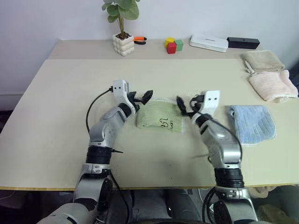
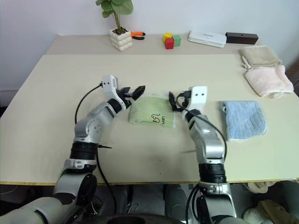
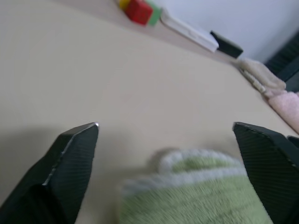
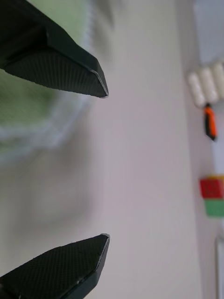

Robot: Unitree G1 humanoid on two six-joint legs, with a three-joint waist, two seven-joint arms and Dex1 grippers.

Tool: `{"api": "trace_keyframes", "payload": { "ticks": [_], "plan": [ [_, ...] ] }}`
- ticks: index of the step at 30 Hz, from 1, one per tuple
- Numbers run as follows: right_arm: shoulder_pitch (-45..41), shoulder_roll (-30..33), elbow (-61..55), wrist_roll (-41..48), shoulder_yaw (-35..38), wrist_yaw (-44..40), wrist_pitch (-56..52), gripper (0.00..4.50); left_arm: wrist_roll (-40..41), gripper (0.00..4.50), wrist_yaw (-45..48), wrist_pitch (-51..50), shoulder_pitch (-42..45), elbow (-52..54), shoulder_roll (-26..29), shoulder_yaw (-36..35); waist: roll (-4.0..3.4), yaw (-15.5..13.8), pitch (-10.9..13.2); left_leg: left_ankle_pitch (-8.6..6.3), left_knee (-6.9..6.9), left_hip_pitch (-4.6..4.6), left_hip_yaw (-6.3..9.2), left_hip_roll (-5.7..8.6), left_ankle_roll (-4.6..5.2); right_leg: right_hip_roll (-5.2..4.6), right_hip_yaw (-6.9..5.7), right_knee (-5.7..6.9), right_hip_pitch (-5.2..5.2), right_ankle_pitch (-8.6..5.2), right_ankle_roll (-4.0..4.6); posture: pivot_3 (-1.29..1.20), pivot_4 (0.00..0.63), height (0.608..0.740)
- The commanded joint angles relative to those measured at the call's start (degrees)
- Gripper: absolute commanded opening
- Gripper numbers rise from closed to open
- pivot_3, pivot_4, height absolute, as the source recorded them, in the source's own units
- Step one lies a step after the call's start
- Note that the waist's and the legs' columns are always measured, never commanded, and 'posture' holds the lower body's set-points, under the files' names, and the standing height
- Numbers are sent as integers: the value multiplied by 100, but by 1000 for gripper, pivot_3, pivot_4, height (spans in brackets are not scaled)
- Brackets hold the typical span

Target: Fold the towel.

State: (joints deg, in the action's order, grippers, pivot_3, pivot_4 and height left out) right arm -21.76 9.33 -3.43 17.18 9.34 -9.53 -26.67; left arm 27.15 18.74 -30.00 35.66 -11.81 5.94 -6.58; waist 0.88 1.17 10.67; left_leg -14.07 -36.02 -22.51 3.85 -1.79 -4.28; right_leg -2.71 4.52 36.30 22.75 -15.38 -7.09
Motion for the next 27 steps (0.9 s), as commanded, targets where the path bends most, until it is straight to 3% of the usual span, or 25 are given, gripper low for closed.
{"api": "trace_keyframes", "payload": {
  "ticks": [1, 8, 13, 17, 19, 27],
  "plan": [
    [-76, 225, -421, 554, 170, -291, -779, 4471, 5, 4477, 823, 199, -45, 525, 454, 167, -1, 2, 1, 0, 2, -2, 0, 0, 0, 0, 0, 0, 2, 0, 0, 0, 150, 740],
    [8, 581, -1061, 1009, 272, -709, -1128, 4471, 333, 4477, 2317, 79, -444, 653, 1587, -27, -14, 105, 9, 0, 8, -3, -3, -2, 1, 2, 2, 3, 10, -1, 1, 0, 150, 740],
    [396, 1570, -1867, 1805, 578, -2172, -1036, 4471, 1110, 4477, 2546, -1914, -522, 692, 2274, -141, -16, 111, 14, -4, 1, -16, -1, -2, 6, -2, 0, 0, 12, -2, -2, 0, 150, 740],
    [1323, 3192, -2112, 2346, 1241, -4198, -910, 4471, 1675, 4477, 2188, -3063, -643, 702, 1987, -334, -16, 44, 18, -12, -2, -20, -1, 2, 20, -11, -4, -10, 5, -7, -9, 0, 150, 740],
    [1577, 3625, -1945, 2298, 1402, -4626, -687, 4471, 1747, 4477, 1974, -3273, -600, 640, 1818, -444, -4, 46, 25, -15, -11, -20, -2, 1, 25, -8, -4, -12, 3, -6, -9, 0, 150, 740],
    [1487, 3872, -1690, 2274, 1545, -4682, -484, 4471, 2179, 4477, 1041, -3928, -483, 210, 841, -991, -1, 124, 26, -14, -10, 1, -5, -3, 25, 3, 6, -4, -2, -4, -4, 0, 150, 740]
  ]
}}
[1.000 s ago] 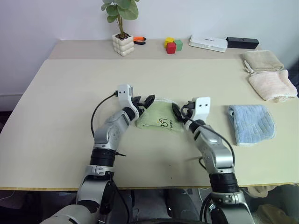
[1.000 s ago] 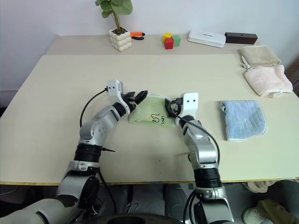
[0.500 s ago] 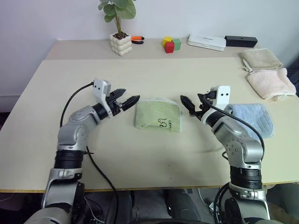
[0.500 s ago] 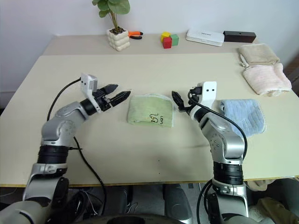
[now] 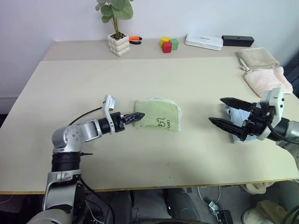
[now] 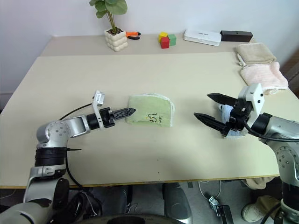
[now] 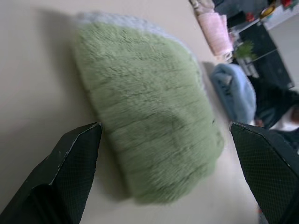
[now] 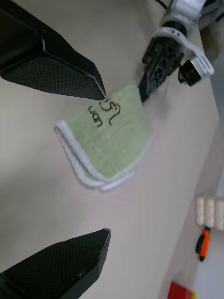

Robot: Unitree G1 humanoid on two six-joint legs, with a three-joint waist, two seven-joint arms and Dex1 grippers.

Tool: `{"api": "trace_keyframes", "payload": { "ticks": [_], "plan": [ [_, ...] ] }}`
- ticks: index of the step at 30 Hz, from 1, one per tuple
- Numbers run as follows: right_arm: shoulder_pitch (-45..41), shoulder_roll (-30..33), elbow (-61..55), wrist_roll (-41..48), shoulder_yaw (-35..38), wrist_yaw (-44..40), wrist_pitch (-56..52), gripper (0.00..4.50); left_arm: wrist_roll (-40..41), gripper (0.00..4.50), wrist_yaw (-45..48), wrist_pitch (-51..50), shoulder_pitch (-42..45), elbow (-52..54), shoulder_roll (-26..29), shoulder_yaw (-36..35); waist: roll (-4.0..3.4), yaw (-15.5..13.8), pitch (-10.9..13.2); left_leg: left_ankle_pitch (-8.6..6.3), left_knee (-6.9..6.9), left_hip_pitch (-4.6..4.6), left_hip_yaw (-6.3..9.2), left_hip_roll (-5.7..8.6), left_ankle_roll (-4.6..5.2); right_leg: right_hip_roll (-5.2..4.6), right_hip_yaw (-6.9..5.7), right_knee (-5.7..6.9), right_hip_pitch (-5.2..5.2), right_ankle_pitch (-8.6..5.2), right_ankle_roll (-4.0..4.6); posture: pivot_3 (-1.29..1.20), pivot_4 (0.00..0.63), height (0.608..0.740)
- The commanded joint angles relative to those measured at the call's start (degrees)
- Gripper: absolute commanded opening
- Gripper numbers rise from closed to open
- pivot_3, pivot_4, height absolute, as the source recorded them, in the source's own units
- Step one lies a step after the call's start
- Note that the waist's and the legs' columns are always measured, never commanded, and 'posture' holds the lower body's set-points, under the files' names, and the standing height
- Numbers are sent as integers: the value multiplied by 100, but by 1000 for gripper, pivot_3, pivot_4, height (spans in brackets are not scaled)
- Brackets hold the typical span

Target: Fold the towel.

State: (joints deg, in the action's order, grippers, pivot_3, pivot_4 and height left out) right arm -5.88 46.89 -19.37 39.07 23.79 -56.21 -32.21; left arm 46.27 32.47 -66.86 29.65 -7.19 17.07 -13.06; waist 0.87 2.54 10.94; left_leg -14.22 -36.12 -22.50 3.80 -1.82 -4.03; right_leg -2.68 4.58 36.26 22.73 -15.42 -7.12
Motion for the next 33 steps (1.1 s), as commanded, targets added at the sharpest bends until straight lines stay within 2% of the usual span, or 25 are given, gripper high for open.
{"api": "trace_keyframes", "payload": {
  "ticks": [1, 6, 9, 10, 12, 19, 20, 24, 27, 30, 33],
  "plan": [
    [-105, 141, -115, 68, 72, -18, 66, 4471, 334, 4477, -459, -328, 147, -394, -443, -430, -1, -21, -1, 0, -1, 0, 0, 1, 0, -1, 0, 0, -2, 0, 0, 0, 150, 740],
    [-256, 294, -56, 55, 80, 9, 42, 4471, 166, 4477, -806, -199, 267, -764, -1012, -385, -3, -150, -3, 0, -6, 1, -3, 7, -1, -9, 0, -8, -10, 0, -2, 0, 150, 740],
    [-293, 297, -140, 84, 61, 93, -13, 4471, 187, 4477, -1271, -563, 449, -1203, -1298, -563, -4, -256, -7, 1, -11, 3, 1, 9, -2, -10, -5, -15, -22, 0, -3, 0, 150, 740],
    [-300, 291, -154, 94, 59, 117, -27, 4500, 132, 4244, -1254, -560, 418, -1174, -1311, -460, -5, -276, -9, 0, -11, 3, 1, 10, -2, -10, -5, -17, -25, -1, -3, 0, 150, 740],
    [-314, 289, -160, 75, 50, 164, -30, 4500, 194, 3687, -1315, -783, 412, -1076, -1377, -417, -6, -281, -10, 0, -10, 3, -1, 12, -2, -13, -3, -22, -27, -2, -4, 0, 150, 740],
    [-384, 229, -212, 95, -8, 349, -80, 4500, 324, 197, -1506, -1259, 653, -1163, -1481, -633, -17, -297, -16, 0, -7, 5, 1, 12, -3, -13, -5, -19, -26, -5, -9, 0, 150, 740],
    [-392, 222, -215, 94, -20, 364, -82, 4500, 344, 35, -1513, -1281, 694, -1176, -1498, -683, -20, -296, -18, 0, -8, 9, 1, 12, -3, -13, -4, -19, -30, -5, -8, 0, 150, 740],
    [-205, 244, -341, 194, -36, 266, -169, 4500, 167, 35, -1755, -661, 795, -1022, -1532, -921, -19, -296, -17, 1, -10, 10, 1, 12, -4, -13, -4, -19, -32, -5, -7, 0, 150, 740],
    [-12, 232, -457, 160, -57, 183, -102, 4500, -163, 35, -1979, 363, 694, -791, -1478, -1076, -16, -282, -16, 2, -8, 8, 1, 12, -5, -12, -5, -19, -29, -4, -8, 0, 150, 740],
    [-117, 217, -400, 361, -89, 216, -320, 4500, -648, 35, -2126, 1577, 407, -453, -1318, -1109, -16, -135, -16, 3, -4, 10, 0, 10, -8, -10, -1, -17, -24, -3, -7, 0, 150, 740],
    [-225, 158, -381, 365, -194, 260, -273, 4500, -542, 35, -2374, 2131, 226, -249, -1297, -1480, -16, -42, -15, 4, 1, 13, -1, 2, -9, 1, 4, -10, -16, -1, -2, 0, 150, 740]
  ]
}}
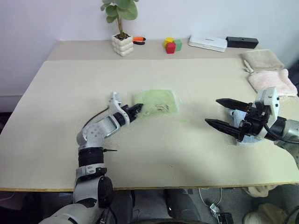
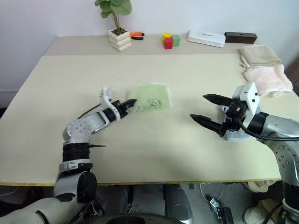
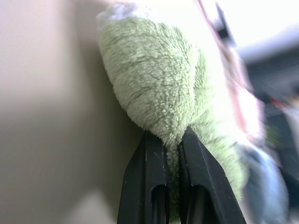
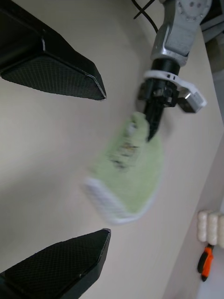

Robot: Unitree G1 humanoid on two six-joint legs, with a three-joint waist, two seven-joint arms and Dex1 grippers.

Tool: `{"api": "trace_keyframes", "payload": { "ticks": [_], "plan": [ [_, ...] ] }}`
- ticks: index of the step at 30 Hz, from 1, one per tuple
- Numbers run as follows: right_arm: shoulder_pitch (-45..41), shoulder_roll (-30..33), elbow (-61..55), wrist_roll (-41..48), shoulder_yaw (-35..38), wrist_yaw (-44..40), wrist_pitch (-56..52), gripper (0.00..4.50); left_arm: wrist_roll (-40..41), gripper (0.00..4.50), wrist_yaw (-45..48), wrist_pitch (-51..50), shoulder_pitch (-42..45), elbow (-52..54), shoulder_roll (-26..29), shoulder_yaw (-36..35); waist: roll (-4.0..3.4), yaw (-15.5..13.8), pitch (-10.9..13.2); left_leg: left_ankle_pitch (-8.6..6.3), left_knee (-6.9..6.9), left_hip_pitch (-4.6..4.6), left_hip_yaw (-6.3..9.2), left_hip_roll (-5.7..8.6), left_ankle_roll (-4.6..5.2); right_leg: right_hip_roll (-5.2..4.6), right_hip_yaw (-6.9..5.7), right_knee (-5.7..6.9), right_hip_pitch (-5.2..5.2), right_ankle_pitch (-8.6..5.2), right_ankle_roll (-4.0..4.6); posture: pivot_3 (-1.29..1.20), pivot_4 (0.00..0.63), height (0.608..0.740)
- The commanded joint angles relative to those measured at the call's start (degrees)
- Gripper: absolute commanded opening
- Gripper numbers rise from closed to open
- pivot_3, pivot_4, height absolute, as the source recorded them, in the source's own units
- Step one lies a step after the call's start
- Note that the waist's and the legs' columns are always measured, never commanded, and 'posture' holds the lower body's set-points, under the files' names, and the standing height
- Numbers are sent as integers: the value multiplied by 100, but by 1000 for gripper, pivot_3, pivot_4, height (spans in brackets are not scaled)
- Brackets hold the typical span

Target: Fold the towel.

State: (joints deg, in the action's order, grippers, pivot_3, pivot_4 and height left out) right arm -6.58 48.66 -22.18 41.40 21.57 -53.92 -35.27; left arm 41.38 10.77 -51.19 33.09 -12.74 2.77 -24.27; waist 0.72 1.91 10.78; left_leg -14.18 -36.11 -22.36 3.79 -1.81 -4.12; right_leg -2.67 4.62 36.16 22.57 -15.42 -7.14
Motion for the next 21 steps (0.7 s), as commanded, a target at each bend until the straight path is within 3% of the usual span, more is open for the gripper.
{"api": "trace_keyframes", "payload": {
  "ticks": [1, 7, 11, 21],
  "plan": [
    [-189, -45, -106, 160, -8, 50, 16, 4500, -107, 35, -265, 754, -199, 402, 174, -398, 2, 38, 1, 0, 0, -1, 0, 0, 0, 0, 0, 1, 1, 0, 0, 0, 150, 740],
    [-392, -190, 75, 75, -274, 46, 125, 4500, -308, 35, -1438, 2742, -448, 884, 59, -1434, 26, 28, 15, 0, -5, -9, 0, 1, 0, -4, -1, -2, 1, 0, -2, 0, 150, 740],
    [-559, -217, 360, -84, -469, -60, 289, 4500, -609, 35, -2131, 3770, -699, 1150, -44, -1751, 29, -36, 17, 0, -5, -10, -2, 2, 0, -6, 0, -8, -1, 0, -2, 0, 150, 740],
    [-870, -284, 802, -264, -705, -259, 587, 4500, -326, 35, -2545, 3545, -1472, 1879, -337, -1361, 38, -141, 18, 0, -10, -15, -3, 4, 0, -7, -2, -10, -2, 0, -2, 0, 150, 740]
  ]
}}
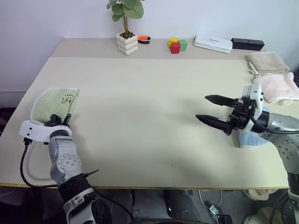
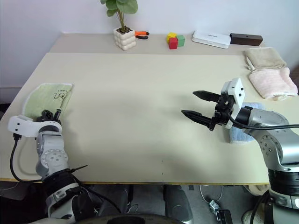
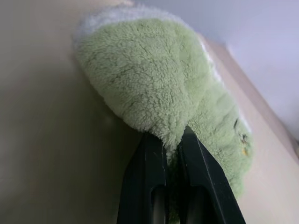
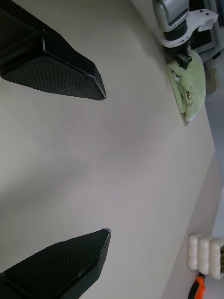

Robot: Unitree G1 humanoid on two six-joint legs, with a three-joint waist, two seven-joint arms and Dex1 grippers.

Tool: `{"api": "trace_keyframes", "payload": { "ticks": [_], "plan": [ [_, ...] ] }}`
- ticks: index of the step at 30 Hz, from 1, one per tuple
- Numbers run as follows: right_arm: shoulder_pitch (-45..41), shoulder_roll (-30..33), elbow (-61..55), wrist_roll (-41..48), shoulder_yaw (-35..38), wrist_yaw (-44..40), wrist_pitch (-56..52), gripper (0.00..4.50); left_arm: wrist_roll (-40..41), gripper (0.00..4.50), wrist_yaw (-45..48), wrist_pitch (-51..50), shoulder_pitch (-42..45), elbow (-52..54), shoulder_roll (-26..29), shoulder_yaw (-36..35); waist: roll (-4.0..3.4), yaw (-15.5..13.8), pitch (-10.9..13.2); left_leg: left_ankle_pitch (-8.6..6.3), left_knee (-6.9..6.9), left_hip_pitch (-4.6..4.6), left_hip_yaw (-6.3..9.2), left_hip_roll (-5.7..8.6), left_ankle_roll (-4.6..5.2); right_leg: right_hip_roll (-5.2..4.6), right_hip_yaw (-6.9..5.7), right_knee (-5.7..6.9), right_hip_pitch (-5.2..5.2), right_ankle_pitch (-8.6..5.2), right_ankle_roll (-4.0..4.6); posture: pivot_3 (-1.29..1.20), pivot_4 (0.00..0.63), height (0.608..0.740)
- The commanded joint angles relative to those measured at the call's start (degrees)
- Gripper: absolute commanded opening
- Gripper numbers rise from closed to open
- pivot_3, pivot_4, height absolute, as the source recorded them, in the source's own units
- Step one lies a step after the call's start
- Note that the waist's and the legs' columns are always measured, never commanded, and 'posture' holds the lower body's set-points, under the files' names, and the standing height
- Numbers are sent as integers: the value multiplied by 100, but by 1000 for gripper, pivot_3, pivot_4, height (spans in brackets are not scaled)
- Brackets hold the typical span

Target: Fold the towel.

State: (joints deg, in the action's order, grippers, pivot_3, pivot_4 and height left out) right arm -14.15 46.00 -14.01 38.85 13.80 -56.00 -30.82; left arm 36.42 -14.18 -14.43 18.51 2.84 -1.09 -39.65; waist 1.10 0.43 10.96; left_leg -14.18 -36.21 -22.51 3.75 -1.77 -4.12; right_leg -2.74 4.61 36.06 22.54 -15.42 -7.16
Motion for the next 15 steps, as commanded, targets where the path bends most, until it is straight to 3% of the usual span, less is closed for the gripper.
{"api": "trace_keyframes", "payload": {
  "ticks": [1, 7, 10, 15],
  "plan": [
    [-127, -17, 2, -5, 75, -50, 138, 4500, 232, 35, -58, -203, -52, 383, 60, 208, 0, 19, 0, 0, 0, 1, 0, 0, 0, 1, 0, 1, 0, 0, 0, 0, 150, 740],
    [-143, -54, 68, -52, 62, -24, 179, 4500, 552, 35, 32, -594, -269, 787, 106, 494, 0, 37, 0, 0, 2, 3, 0, -1, 0, 2, 0, 2, 2, 0, 0, 0, 150, 740],
    [-117, -89, 91, -74, 58, -7, 220, 4500, 872, 1040, 107, -532, -345, 919, 12, 482, 0, 33, 0, 0, 2, 3, 0, -1, 0, 2, 0, 2, 2, 0, 0, 0, 150, 740],
    [-139, -103, 116, -54, 68, -24, 225, 4500, 759, 3596, -99, -777, -567, 1117, 174, 679, 0, 40, 0, 0, 2, 3, 0, -1, 0, 2, 0, 2, 1, 0, 1, 0, 150, 740]
  ]
}}
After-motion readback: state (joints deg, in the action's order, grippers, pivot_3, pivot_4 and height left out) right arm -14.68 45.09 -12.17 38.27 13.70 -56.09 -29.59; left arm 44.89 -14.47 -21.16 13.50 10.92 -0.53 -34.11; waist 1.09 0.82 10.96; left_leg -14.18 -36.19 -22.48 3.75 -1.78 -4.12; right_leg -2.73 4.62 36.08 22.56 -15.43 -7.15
